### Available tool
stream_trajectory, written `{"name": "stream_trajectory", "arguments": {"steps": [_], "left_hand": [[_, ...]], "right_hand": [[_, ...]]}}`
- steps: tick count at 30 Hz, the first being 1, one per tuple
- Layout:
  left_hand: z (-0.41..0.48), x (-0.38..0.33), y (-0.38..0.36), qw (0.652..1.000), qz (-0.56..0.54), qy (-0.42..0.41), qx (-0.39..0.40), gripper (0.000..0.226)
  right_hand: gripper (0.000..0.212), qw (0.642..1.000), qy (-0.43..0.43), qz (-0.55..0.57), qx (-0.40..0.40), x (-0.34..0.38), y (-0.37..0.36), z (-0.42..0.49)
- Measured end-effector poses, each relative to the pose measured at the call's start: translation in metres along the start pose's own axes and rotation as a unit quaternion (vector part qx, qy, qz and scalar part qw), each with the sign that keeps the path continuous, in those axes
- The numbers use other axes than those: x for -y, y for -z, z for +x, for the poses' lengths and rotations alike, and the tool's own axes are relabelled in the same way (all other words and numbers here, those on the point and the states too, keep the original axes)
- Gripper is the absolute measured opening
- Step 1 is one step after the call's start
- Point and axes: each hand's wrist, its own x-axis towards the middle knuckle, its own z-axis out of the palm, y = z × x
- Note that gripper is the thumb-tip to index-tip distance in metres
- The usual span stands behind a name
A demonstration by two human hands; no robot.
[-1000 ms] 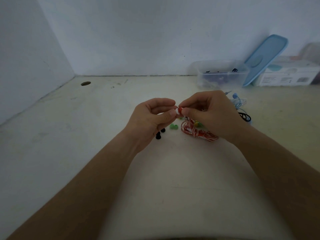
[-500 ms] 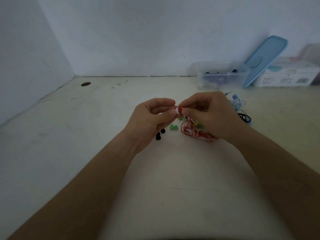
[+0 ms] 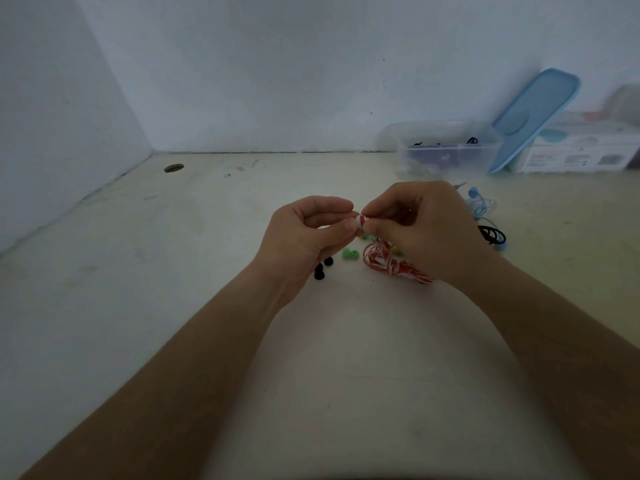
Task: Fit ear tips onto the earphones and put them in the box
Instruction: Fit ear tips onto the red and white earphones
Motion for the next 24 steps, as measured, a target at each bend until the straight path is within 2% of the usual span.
{"name": "stream_trajectory", "arguments": {"steps": [7, 13, 19, 24], "left_hand": [[0.0016, 0.0037, -0.0022, 0.997, 0.065, -0.021, -0.038, 0.018], [0.0015, 0.0005, 0.0002, 1.0, -0.001, 0.015, -0.005, 0.019], [0.0022, -0.0008, 0.0014, 1.0, -0.011, 0.023, 0.009, 0.033], [0.0029, 0.0003, 0.0026, 1.0, -0.003, 0.025, 0.012, 0.021]], "right_hand": [[0.012, 0.999, -0.011, -0.024, -0.028, 0.0001, -0.0054, -0.0005], [0.01, 1.0, -0.006, 0.029, 0.001, -0.0006, 0.0, 0.0017], [0.01, 0.999, -0.006, 0.041, 0.033, -0.0042, 0.0037, 0.0033], [0.011, 0.997, -0.009, 0.057, 0.051, -0.0056, 0.0041, 0.0032]]}}
